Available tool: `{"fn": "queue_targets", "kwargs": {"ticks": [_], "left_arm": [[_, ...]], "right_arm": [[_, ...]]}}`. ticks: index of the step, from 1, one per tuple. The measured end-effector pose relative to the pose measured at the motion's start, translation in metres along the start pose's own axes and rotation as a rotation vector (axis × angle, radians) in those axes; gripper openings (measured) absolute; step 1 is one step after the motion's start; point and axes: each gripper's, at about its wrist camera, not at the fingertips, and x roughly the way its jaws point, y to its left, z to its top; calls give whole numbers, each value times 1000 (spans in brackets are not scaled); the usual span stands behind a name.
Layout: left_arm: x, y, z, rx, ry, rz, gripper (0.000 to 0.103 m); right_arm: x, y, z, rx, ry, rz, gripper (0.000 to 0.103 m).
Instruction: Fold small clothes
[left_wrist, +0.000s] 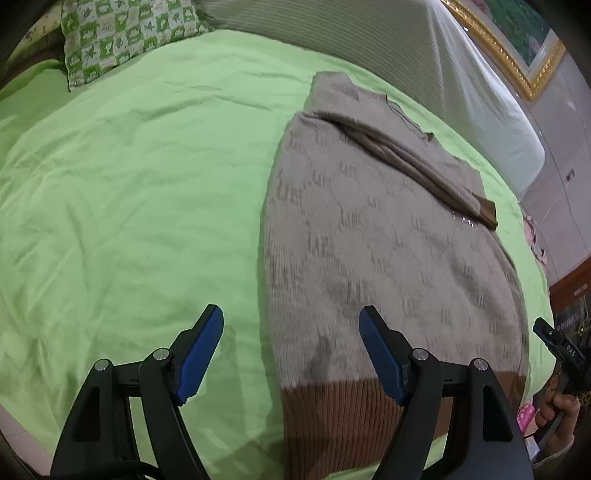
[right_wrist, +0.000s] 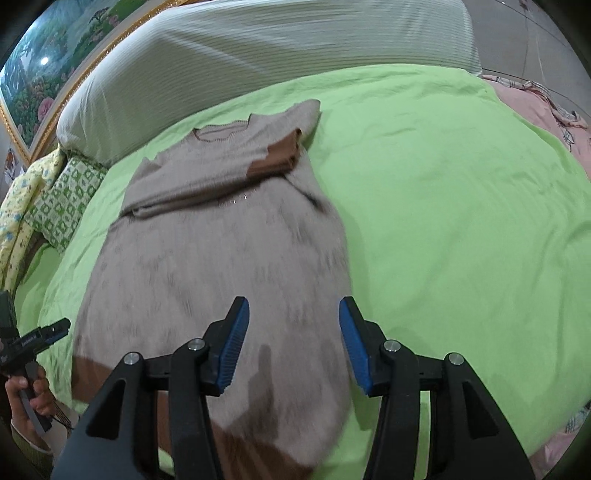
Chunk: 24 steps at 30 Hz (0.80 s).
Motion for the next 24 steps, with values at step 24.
{"fn": "queue_targets", "kwargs": {"ticks": [24], "left_arm": [[-8, -16, -57, 79, 93, -54, 77]], "right_arm": [[-27, -6, -84, -19, 82, 92, 52]]}}
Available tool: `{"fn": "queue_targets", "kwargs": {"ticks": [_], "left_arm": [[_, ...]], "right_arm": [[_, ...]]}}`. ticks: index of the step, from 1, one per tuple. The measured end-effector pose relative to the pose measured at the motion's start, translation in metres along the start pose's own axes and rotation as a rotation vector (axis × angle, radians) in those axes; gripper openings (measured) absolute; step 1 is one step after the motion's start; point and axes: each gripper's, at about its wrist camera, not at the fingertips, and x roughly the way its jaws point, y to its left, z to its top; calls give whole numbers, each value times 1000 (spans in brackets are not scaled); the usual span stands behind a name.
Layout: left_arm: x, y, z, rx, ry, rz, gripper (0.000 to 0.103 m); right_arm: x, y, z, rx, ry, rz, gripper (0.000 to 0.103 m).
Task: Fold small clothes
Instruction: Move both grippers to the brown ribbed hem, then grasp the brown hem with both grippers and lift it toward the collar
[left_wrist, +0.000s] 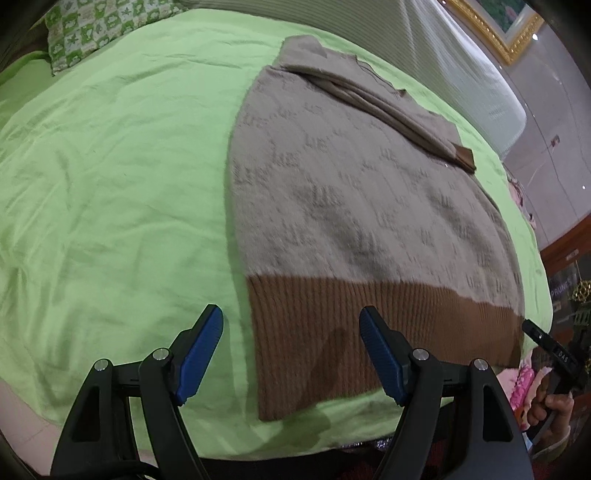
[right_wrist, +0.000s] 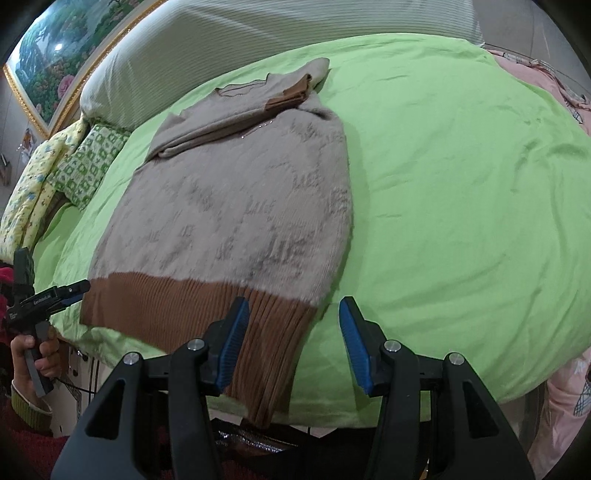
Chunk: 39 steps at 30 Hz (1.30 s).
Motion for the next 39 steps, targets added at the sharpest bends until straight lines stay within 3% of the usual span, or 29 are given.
{"fn": "queue_targets", "kwargs": {"ticks": [7, 14, 16, 18, 19, 20, 21, 24, 30, 35, 39], "left_arm": [[4, -7, -6, 39, 25, -13, 79], [9, 6, -1, -26, 13, -123, 73], [10, 7, 2, -28, 10, -135, 65], [11, 8, 3, -23, 12, -133, 38], [11, 10, 4, -28, 14, -136, 27], [13, 14, 4, -47, 19, -159, 9], [13, 19, 4, -72, 23, -191, 10], [7, 21, 6, -104, -18, -241, 9], [-20, -2, 23, -47, -152, -276, 8], [-42, -12, 60, -22, -264, -315, 8], [-47, -21, 103, -4, -338, -312, 8]], "right_arm": [[0, 4, -12, 3, 30, 60, 52], [3, -4, -18, 63, 40, 169, 52], [9, -6, -19, 115, 46, 240, 52], [16, -5, -20, 139, 54, 296, 48], [18, -4, -21, 134, 52, 301, 33], [21, -2, -22, 136, 64, 305, 22], [25, -1, -23, 139, 80, 309, 8], [24, 2, -23, 130, 60, 346, 8], [1, 11, 1, 81, -56, 434, 8], [-12, 18, 31, 47, -165, 477, 8], [-13, 18, 74, 44, -257, 484, 8]]}}
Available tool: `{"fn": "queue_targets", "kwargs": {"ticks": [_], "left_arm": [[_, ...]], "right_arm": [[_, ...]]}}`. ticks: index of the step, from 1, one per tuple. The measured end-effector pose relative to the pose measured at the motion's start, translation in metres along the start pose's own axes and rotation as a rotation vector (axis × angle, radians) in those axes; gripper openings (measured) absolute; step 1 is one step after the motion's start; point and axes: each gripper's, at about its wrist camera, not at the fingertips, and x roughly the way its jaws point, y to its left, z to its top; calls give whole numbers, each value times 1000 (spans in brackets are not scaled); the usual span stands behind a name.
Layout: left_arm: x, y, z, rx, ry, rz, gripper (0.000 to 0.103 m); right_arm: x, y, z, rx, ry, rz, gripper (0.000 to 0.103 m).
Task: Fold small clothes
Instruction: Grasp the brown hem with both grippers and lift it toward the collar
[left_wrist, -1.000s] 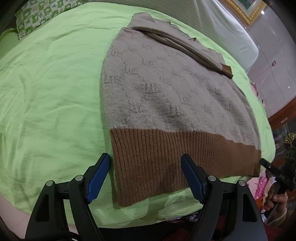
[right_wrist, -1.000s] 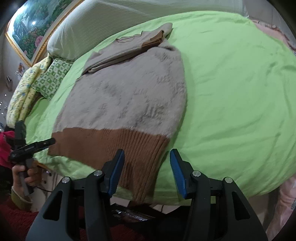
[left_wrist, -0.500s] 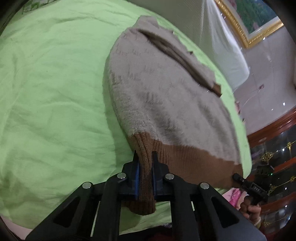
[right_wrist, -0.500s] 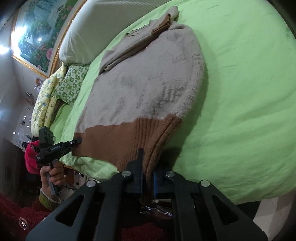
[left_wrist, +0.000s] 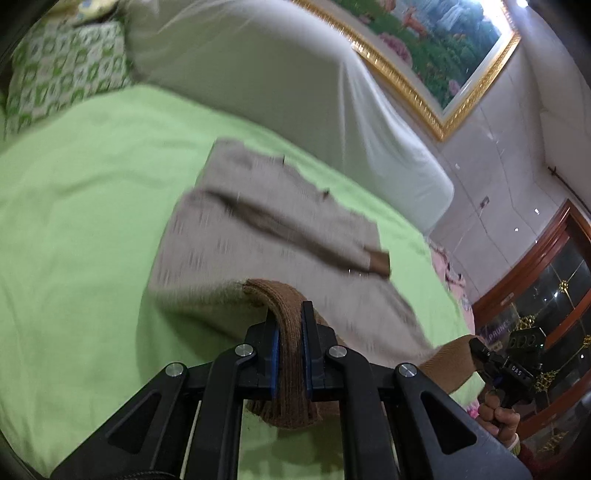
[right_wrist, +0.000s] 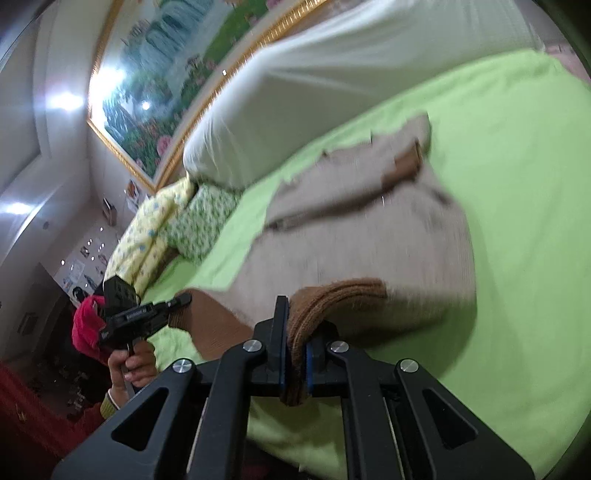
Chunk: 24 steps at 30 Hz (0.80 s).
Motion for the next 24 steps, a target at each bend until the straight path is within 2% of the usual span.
{"fn": "queue_targets", "kwargs": {"ticks": [5, 9, 17, 24], "left_arm": [[21, -2, 51, -16, -54, -11, 8], [49, -5, 92, 7, -83, 7, 8], [136, -8, 158, 59, -43, 82, 8], [223, 13, 215, 36, 1, 133, 8]], "right_arm": [[15, -8, 54, -15, -86, 24, 8], [36, -12, 97, -57, -101, 6, 8], [100, -48, 176, -78, -100, -18, 8], [168, -96, 237, -21, -94, -60, 8]]}}
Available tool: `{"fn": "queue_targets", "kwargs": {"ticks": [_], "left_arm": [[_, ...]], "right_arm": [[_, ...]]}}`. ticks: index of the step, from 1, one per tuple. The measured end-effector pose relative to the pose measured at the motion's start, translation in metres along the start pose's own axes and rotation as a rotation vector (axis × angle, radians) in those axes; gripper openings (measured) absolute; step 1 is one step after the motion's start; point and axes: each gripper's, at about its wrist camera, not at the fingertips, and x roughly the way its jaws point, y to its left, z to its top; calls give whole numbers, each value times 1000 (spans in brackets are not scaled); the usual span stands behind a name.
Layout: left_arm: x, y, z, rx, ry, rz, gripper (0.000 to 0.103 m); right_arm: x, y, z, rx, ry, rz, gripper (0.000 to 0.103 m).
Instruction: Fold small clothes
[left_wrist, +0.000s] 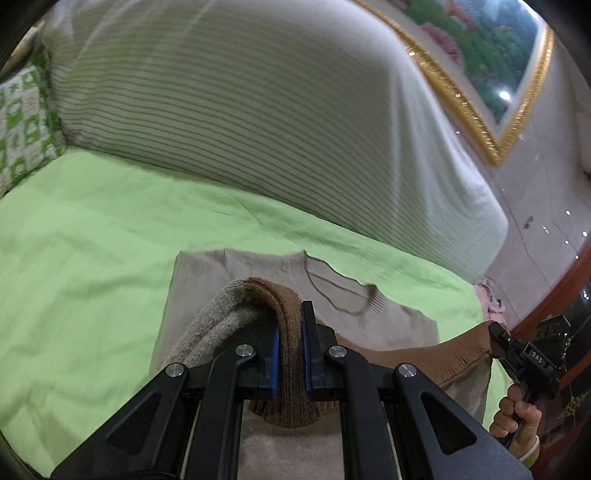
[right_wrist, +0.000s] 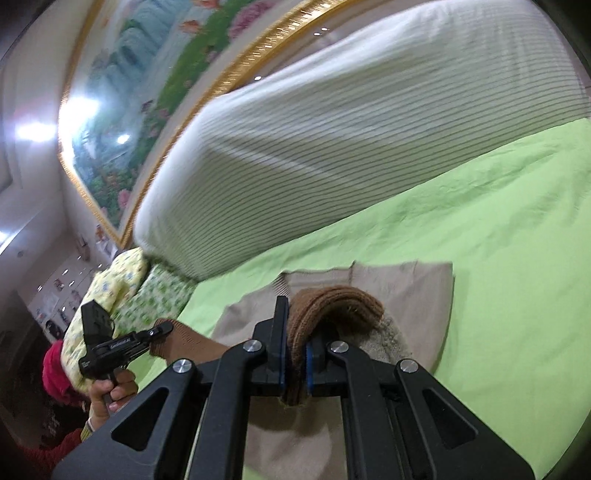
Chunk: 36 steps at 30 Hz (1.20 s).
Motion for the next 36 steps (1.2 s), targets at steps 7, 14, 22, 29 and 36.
{"fn": "queue_targets", "kwargs": {"ticks": [7, 14, 22, 29, 36], "left_arm": [[80, 32, 30, -68, 80, 88, 17], [71, 27, 37, -9, -27, 155, 55], [22, 23, 2, 70, 7, 206, 63], [-3, 38, -56, 67, 94, 301, 79], [-26, 67, -100, -72, 120, 301, 79]], "right_arm": [[75, -50, 24, 89, 59, -103, 10], [99, -68, 33, 161, 129, -202, 24], [64, -46, 43, 124, 45, -164, 64], [2, -20, 4, 31, 41, -231, 66], [-61, -27, -61, 60, 18, -352, 72]]}}
